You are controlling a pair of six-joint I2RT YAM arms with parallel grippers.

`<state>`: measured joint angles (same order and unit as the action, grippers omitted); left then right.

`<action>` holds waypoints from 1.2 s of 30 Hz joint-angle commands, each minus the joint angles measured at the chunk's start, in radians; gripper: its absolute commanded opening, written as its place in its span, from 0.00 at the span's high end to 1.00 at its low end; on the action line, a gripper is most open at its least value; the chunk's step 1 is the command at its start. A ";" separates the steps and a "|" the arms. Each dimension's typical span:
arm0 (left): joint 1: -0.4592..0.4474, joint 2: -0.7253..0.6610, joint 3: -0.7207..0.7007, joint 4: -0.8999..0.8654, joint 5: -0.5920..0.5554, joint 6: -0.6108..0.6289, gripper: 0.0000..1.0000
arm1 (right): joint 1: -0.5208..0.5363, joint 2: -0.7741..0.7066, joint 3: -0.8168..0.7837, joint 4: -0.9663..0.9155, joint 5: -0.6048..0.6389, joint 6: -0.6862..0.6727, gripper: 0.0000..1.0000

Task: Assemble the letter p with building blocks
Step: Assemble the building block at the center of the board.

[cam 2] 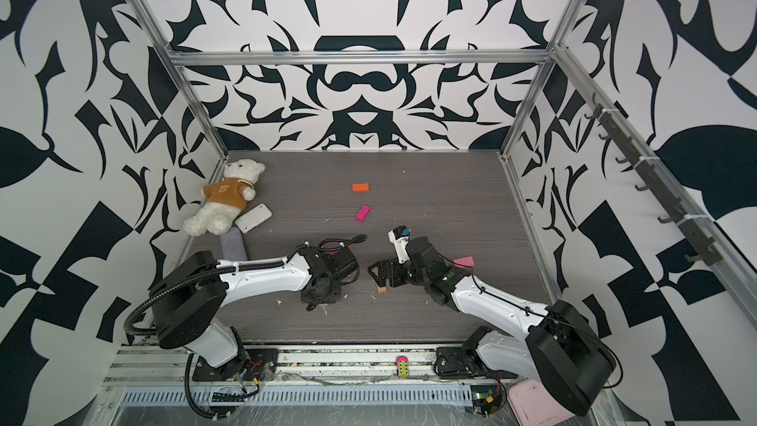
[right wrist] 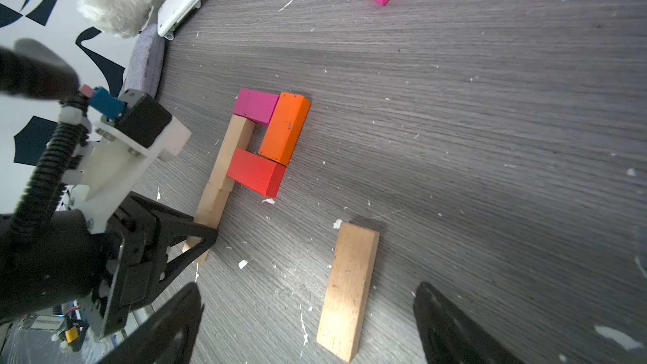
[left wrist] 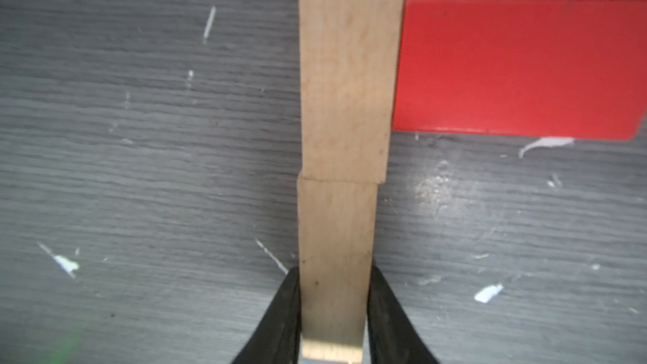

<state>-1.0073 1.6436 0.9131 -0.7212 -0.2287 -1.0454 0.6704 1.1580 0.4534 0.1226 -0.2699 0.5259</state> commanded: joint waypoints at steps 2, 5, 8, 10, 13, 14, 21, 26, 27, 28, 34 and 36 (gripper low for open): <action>0.002 0.035 0.000 -0.015 0.004 0.005 0.66 | 0.006 -0.003 0.034 0.010 -0.002 -0.013 0.03; 0.002 0.033 -0.002 -0.015 0.001 0.005 0.66 | 0.006 -0.004 0.033 0.011 0.000 -0.015 0.03; 0.001 0.036 -0.002 -0.010 0.003 0.009 0.66 | 0.006 -0.003 0.033 0.010 0.000 -0.014 0.03; 0.000 0.039 -0.002 -0.005 0.007 0.012 0.66 | 0.006 -0.002 0.034 0.008 0.000 -0.015 0.03; -0.002 0.043 -0.001 -0.001 0.008 0.020 0.66 | 0.006 -0.003 0.033 0.009 0.000 -0.015 0.03; -0.002 0.044 0.000 -0.004 0.007 0.018 0.66 | 0.006 -0.002 0.033 0.009 0.001 -0.015 0.03; -0.007 0.049 -0.002 0.005 0.010 0.022 0.66 | 0.007 0.000 0.035 0.009 0.001 -0.017 0.03; -0.013 0.056 0.004 -0.001 0.005 0.026 0.65 | 0.008 0.001 0.035 0.007 0.002 -0.017 0.03; -0.013 0.057 0.002 -0.002 0.005 0.025 0.65 | 0.008 0.001 0.037 0.007 0.001 -0.017 0.03; -0.013 0.055 0.001 -0.001 0.006 0.023 0.65 | 0.008 0.002 0.037 0.007 0.001 -0.017 0.03; -0.013 0.060 0.003 -0.017 -0.002 0.012 0.66 | 0.009 0.004 0.038 0.006 0.003 -0.018 0.03; -0.013 0.058 0.000 -0.023 -0.003 0.001 0.65 | 0.010 0.005 0.038 0.006 0.003 -0.018 0.03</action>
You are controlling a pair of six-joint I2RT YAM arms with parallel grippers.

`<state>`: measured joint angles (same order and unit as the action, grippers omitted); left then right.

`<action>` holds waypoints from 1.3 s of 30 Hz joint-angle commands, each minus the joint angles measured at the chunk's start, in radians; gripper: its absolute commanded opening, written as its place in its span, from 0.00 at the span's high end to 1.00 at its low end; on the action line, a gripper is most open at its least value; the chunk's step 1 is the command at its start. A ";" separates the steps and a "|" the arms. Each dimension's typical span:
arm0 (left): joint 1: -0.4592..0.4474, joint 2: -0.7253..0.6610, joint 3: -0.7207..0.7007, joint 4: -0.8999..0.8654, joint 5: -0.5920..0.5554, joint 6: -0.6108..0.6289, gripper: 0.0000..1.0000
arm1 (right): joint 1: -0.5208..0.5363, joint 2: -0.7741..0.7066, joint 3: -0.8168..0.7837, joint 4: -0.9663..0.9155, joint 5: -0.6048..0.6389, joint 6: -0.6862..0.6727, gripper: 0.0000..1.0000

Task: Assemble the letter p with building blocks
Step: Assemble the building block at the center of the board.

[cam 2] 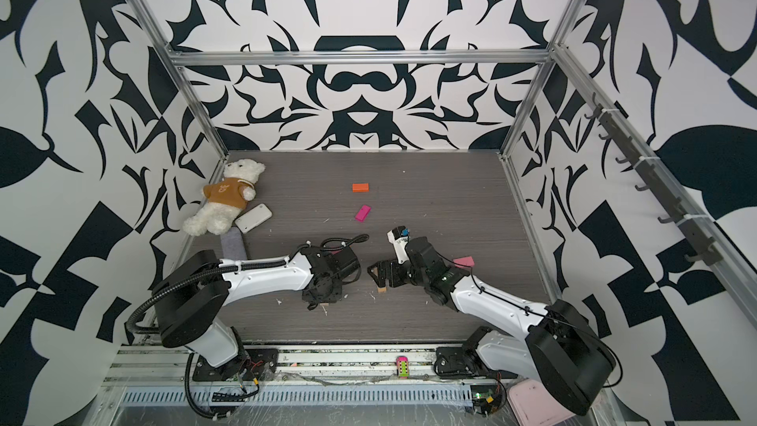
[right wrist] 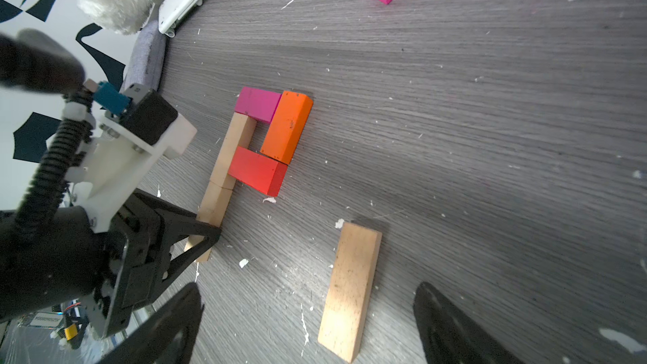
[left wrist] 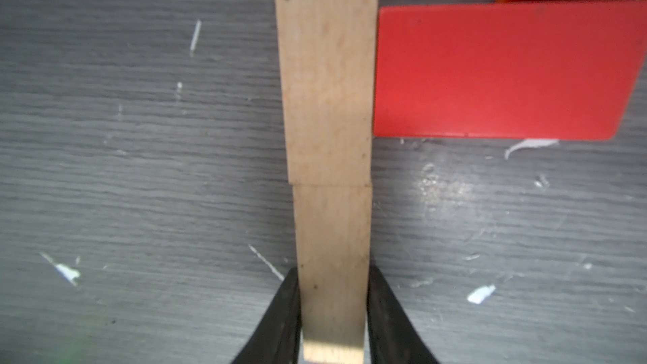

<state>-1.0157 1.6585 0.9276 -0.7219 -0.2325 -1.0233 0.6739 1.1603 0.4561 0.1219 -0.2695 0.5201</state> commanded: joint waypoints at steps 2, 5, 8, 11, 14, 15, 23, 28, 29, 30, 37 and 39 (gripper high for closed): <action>-0.004 0.043 -0.015 -0.036 -0.005 -0.036 0.65 | 0.007 0.004 0.036 0.006 0.003 -0.012 0.03; -0.004 0.034 -0.025 -0.050 -0.010 -0.055 0.66 | 0.007 0.003 0.036 0.006 0.002 -0.012 0.03; -0.004 0.021 -0.038 -0.038 -0.009 -0.055 0.65 | 0.008 0.004 0.035 0.007 0.003 -0.012 0.03; -0.004 0.024 -0.035 -0.042 -0.010 -0.053 0.65 | 0.010 0.004 0.037 0.006 0.003 -0.013 0.03; -0.004 0.032 -0.032 -0.039 -0.009 -0.053 0.66 | 0.010 0.005 0.038 0.007 0.006 -0.014 0.03; -0.004 0.033 -0.032 -0.042 -0.008 -0.055 0.65 | 0.010 0.005 0.038 0.005 0.006 -0.014 0.03; -0.004 0.036 -0.032 -0.044 -0.012 -0.052 0.65 | 0.012 0.006 0.038 0.005 0.007 -0.015 0.03; -0.004 0.038 -0.030 -0.037 -0.009 -0.050 0.64 | 0.013 0.010 0.038 0.004 0.007 -0.016 0.03; -0.004 0.038 -0.029 -0.035 -0.008 -0.050 0.64 | 0.013 0.010 0.038 0.005 0.007 -0.015 0.03; -0.004 0.041 -0.030 -0.035 -0.007 -0.048 0.64 | 0.013 0.010 0.038 0.005 0.007 -0.015 0.03; -0.003 0.043 -0.033 -0.026 -0.002 -0.044 0.65 | 0.013 0.013 0.041 0.005 0.009 -0.015 0.03; -0.003 0.044 -0.035 -0.025 -0.003 -0.044 0.65 | 0.013 0.013 0.041 0.005 0.009 -0.015 0.03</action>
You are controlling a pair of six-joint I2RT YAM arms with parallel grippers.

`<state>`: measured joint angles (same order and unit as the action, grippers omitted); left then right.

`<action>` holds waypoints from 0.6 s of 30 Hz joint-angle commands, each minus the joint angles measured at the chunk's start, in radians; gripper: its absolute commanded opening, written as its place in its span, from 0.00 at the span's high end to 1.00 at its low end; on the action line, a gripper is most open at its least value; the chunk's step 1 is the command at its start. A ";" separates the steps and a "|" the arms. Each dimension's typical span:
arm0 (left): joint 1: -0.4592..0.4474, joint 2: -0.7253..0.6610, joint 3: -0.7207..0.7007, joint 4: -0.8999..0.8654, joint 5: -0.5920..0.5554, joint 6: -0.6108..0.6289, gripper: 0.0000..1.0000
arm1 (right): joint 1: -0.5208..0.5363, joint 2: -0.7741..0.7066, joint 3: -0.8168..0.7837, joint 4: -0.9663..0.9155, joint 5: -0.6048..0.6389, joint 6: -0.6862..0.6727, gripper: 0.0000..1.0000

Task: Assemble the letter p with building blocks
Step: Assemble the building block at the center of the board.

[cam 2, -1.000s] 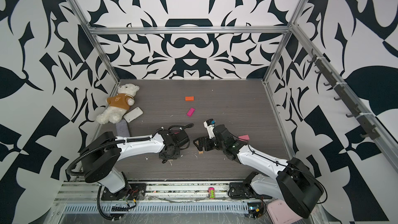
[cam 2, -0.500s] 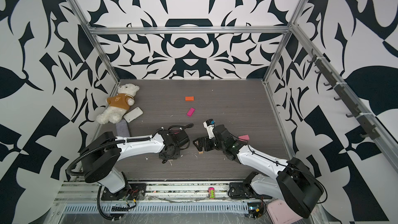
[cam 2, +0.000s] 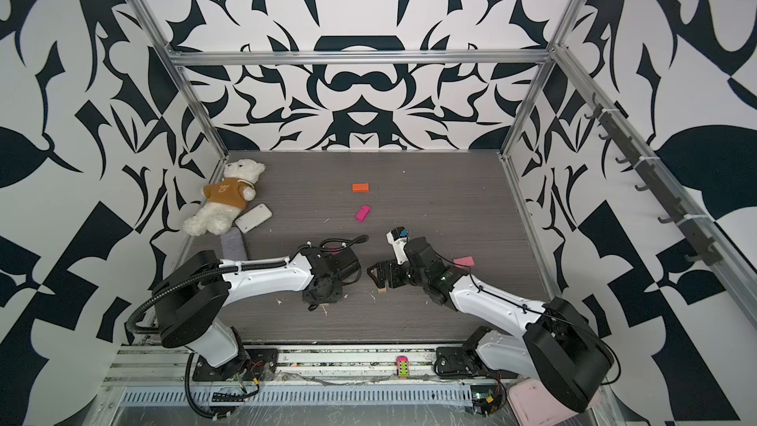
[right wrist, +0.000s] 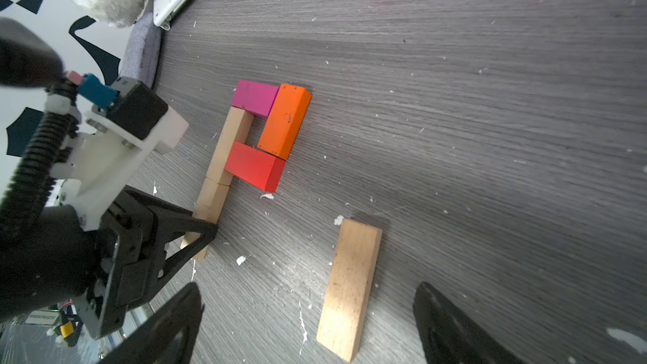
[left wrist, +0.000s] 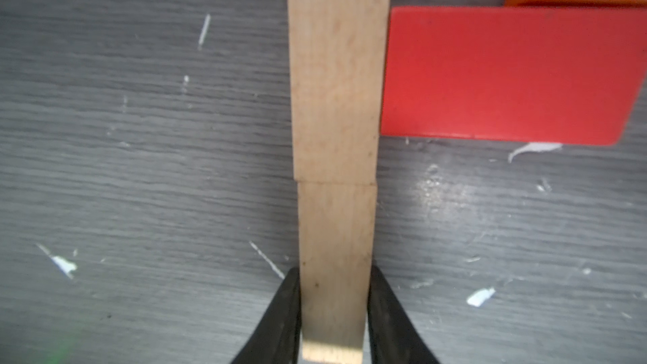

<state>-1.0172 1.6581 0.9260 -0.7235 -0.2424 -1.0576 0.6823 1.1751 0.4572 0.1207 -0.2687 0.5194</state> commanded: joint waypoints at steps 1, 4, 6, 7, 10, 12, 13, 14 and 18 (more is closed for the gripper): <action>-0.002 0.047 -0.033 -0.022 0.009 -0.008 0.65 | 0.005 0.000 0.038 0.006 0.008 -0.015 0.03; -0.002 0.049 -0.035 -0.020 0.012 -0.009 0.66 | 0.005 0.000 0.040 0.007 0.008 -0.015 0.03; -0.003 0.050 -0.037 -0.017 0.013 -0.010 0.66 | 0.005 0.001 0.040 0.007 0.008 -0.014 0.03; -0.001 0.049 -0.038 -0.016 0.014 -0.010 0.66 | 0.006 0.001 0.040 0.007 0.008 -0.015 0.03; 0.000 0.047 -0.042 -0.016 0.015 -0.010 0.66 | 0.006 0.000 0.040 0.007 0.008 -0.016 0.03; 0.003 0.041 -0.047 -0.017 0.015 -0.010 0.65 | 0.006 0.000 0.040 0.007 0.008 -0.016 0.03; 0.004 0.037 -0.049 -0.015 0.015 -0.010 0.65 | 0.006 0.000 0.040 0.006 0.008 -0.015 0.03; 0.005 0.034 -0.054 -0.013 0.017 -0.010 0.65 | 0.006 0.000 0.039 0.007 0.008 -0.015 0.03; 0.005 0.028 -0.061 -0.003 0.022 -0.008 0.64 | 0.008 -0.001 0.041 0.007 0.008 -0.015 0.03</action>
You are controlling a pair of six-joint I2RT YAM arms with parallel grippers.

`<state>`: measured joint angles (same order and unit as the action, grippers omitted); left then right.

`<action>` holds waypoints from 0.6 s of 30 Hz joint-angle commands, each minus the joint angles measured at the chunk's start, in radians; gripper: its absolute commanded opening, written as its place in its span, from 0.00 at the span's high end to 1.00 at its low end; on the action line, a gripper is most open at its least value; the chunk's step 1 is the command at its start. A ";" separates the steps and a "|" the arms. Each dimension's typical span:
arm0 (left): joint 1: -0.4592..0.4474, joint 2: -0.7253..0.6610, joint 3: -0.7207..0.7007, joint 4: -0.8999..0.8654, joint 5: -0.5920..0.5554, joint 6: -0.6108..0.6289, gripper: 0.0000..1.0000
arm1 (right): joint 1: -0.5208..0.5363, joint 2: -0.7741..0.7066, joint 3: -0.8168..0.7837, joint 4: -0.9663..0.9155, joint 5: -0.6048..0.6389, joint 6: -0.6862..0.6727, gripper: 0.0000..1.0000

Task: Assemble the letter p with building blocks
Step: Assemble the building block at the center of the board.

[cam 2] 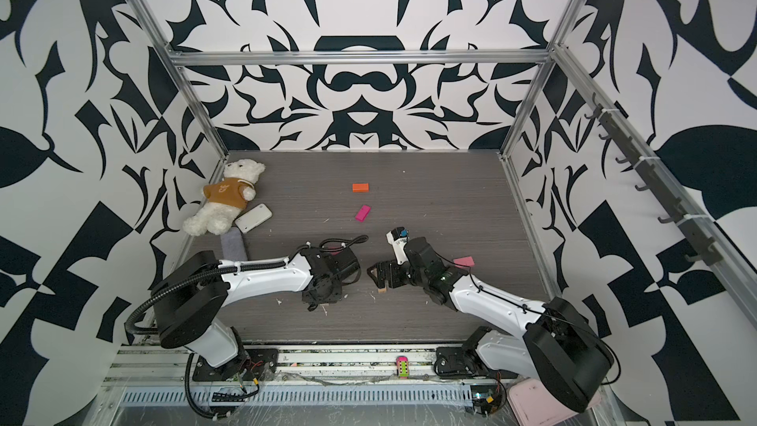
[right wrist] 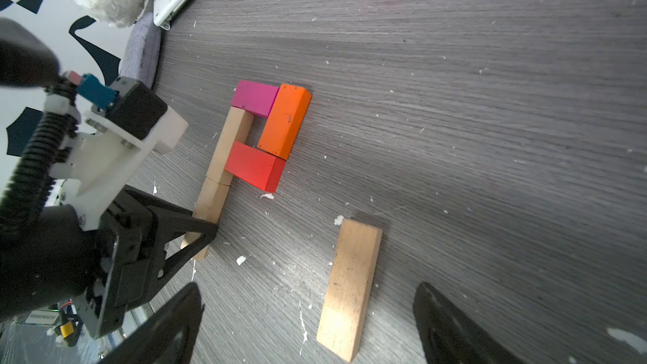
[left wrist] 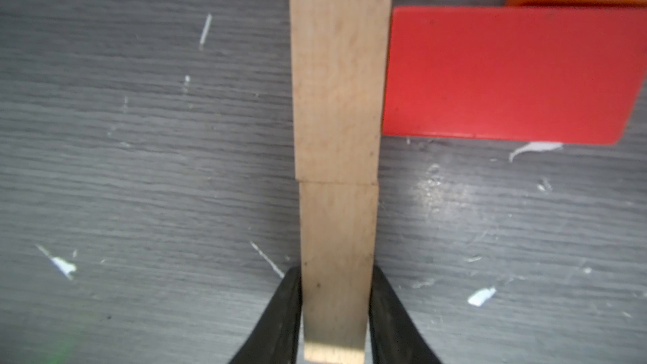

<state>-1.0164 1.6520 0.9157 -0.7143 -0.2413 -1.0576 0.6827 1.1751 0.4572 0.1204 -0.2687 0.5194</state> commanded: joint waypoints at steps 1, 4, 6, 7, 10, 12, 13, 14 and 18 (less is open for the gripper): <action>0.004 0.035 -0.051 -0.010 0.023 -0.006 0.64 | 0.007 -0.002 0.040 0.006 0.008 -0.015 0.03; 0.004 0.040 -0.056 -0.001 0.028 -0.007 0.63 | 0.008 0.000 0.040 0.006 0.009 -0.016 0.03; 0.006 0.040 -0.063 0.007 0.033 -0.005 0.63 | 0.008 -0.002 0.040 0.004 0.010 -0.016 0.03; 0.007 0.038 -0.067 0.010 0.035 -0.005 0.63 | 0.008 -0.002 0.040 0.006 0.009 -0.016 0.03; 0.007 0.028 -0.082 0.019 0.037 -0.005 0.62 | 0.008 0.001 0.041 0.005 0.010 -0.016 0.03; 0.009 0.026 -0.091 0.027 0.040 -0.004 0.62 | 0.008 0.001 0.041 0.006 0.009 -0.015 0.03; 0.009 0.023 -0.094 0.031 0.044 -0.005 0.62 | 0.008 0.001 0.041 0.005 0.010 -0.016 0.03; 0.009 0.024 -0.097 0.036 0.045 -0.004 0.62 | 0.008 0.001 0.041 0.006 0.010 -0.015 0.03; 0.010 0.024 -0.109 0.051 0.052 -0.001 0.62 | 0.010 0.001 0.040 0.005 0.011 -0.018 0.03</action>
<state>-1.0134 1.6184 0.8722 -0.6685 -0.2310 -1.0546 0.6849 1.1751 0.4572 0.1204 -0.2684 0.5190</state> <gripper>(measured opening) 0.382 0.968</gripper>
